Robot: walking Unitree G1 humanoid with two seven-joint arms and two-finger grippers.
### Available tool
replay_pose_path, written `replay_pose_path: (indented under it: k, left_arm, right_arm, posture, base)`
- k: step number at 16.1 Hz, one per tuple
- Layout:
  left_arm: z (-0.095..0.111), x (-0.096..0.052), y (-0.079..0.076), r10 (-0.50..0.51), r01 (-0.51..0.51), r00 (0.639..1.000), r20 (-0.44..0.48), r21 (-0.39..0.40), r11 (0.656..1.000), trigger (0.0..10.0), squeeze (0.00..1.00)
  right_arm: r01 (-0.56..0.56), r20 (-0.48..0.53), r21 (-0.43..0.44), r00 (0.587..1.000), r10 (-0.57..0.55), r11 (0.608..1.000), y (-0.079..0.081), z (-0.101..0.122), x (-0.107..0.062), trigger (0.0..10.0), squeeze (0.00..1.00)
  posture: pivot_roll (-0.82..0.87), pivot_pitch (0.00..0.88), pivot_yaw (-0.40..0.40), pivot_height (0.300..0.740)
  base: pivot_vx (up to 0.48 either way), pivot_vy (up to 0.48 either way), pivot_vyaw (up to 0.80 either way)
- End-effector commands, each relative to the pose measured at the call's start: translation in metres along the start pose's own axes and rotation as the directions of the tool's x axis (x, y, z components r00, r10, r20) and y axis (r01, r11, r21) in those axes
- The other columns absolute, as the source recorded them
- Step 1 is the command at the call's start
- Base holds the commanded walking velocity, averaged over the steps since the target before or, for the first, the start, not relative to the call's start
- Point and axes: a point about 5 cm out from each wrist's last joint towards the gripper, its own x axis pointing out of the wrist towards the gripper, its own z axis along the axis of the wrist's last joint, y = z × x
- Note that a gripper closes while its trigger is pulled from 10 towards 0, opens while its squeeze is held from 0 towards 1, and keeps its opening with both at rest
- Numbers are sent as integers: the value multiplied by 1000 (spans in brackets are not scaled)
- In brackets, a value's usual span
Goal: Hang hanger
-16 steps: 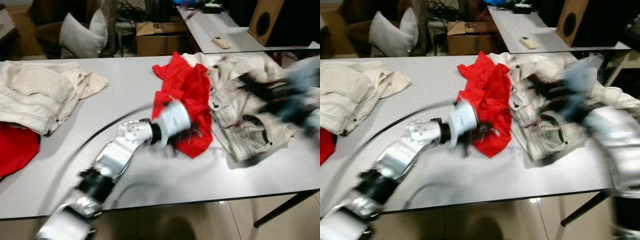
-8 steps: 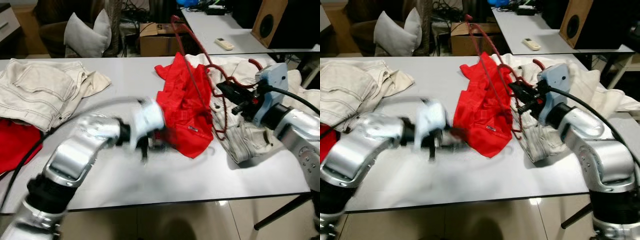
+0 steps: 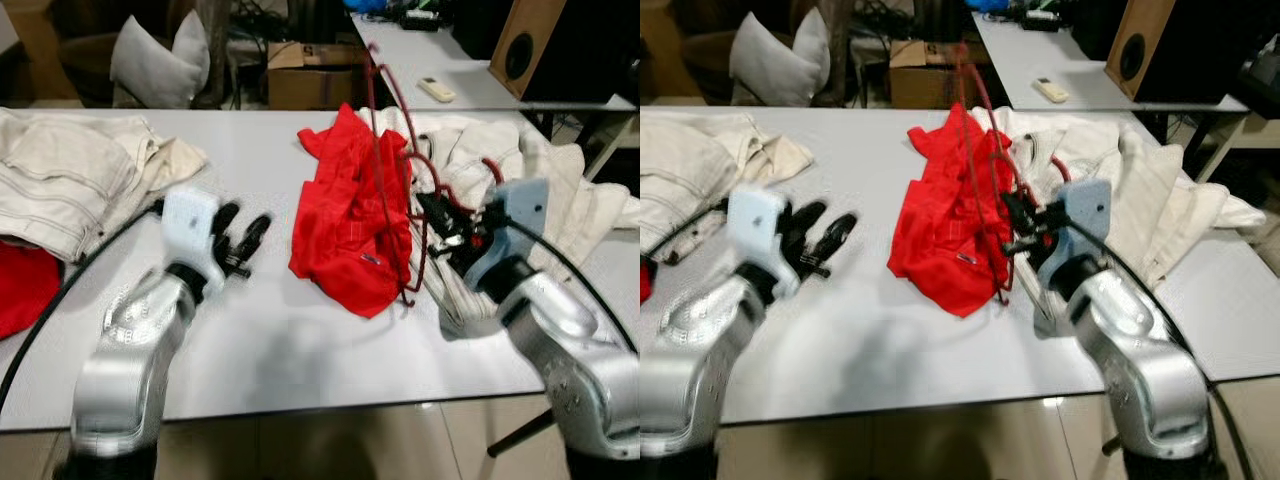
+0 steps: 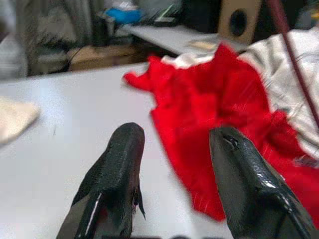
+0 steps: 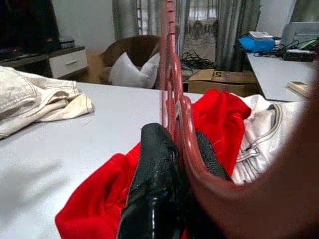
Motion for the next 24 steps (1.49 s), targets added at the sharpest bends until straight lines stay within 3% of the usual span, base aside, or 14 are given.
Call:
replay_pose_path:
  k: [1, 7, 13, 16, 24]
  left_arm:
    - [-1, -4, -3, 23, -23, 1000, -2, 22, 999, 10000, 0]
    - [-6, 0, -17, 11, -10, 1000, -23, 39, 999, 10000, 0]
    - [-8, 4, -22, -17, 18, 999, -32, 51, 999, 10000, 0]
    - [-8, 8, -24, -31, 33, 999, -38, 49, 998, 10000, 0]
    - [-11, 7, -27, -46, 48, 998, -42, 52, 998, 10000, 0]
  right_arm:
    - [25, -15, -14, 1000, -25, 1000, 1, -6, -2, 10000, 0]
    - [124, -23, 5, 992, -124, 992, -9, -16, -9, 10000, 0]
    - [93, -42, -51, 995, -96, 994, -5, -24, -18, 10000, 0]
    - [149, -46, -22, 988, -150, 989, -9, -28, -23, 10000, 0]
    - [152, -52, -13, 987, -153, 988, -9, -28, -27, 10000, 0]
  posture:
    - [-24, 12, -45, 740]
    - [-37, 13, -37, 740]
    - [-54, 8, -8, 740]
    - [-64, 3, -1, 740]
    - [-71, 8, -8, 740]
  base:
    - [0, 409, 0]
    - [0, 412, 0]
    - [0, 410, 0]
    - [0, 371, 0]
    - [0, 351, 0]
